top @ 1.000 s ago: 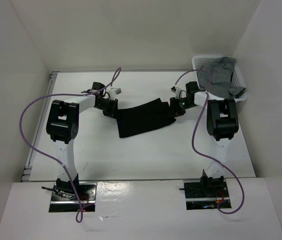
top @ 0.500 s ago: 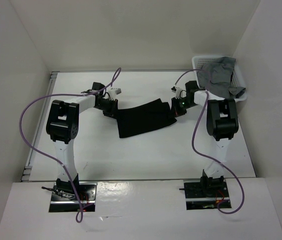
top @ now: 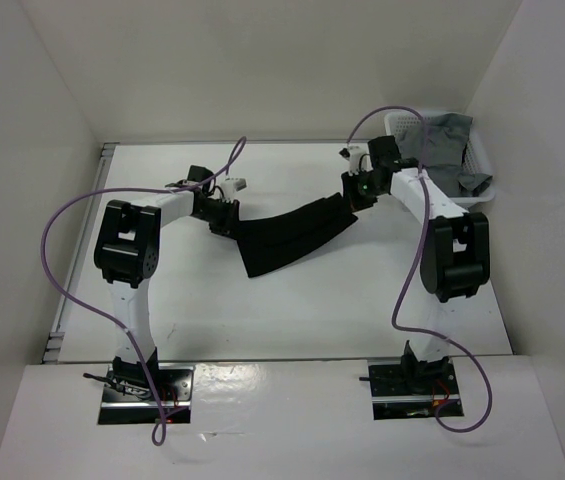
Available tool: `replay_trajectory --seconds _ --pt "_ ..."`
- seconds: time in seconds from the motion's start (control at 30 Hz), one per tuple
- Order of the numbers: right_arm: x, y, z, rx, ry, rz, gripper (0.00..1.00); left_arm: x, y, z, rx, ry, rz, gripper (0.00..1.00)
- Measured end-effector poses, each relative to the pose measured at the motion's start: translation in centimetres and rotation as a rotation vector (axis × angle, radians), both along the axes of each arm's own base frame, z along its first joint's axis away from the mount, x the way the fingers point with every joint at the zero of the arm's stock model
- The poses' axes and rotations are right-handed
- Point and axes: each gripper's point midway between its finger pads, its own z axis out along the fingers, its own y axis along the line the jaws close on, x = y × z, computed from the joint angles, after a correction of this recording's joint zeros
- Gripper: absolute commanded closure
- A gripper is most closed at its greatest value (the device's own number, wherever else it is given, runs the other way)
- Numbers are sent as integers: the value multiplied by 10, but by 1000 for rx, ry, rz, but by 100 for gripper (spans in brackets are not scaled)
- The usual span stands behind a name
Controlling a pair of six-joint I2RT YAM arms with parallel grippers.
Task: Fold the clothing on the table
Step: Fold the skirt
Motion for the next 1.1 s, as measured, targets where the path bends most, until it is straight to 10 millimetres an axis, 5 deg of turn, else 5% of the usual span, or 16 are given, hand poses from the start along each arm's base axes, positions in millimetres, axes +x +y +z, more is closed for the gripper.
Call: replay_trajectory --seconds 0.37,0.67,0.97,1.1 --pt "-20 70 7 -121 -46 169 100 -3 0 0 -4 14 -3 85" --pt "-25 71 -12 -182 -13 177 100 -4 -1 0 -4 17 -3 85" --pt "-71 180 -35 -243 -12 434 100 -6 -3 0 -1 29 -10 85" --pt "-71 200 -27 -242 -30 464 100 -7 -3 0 -1 33 -11 85"
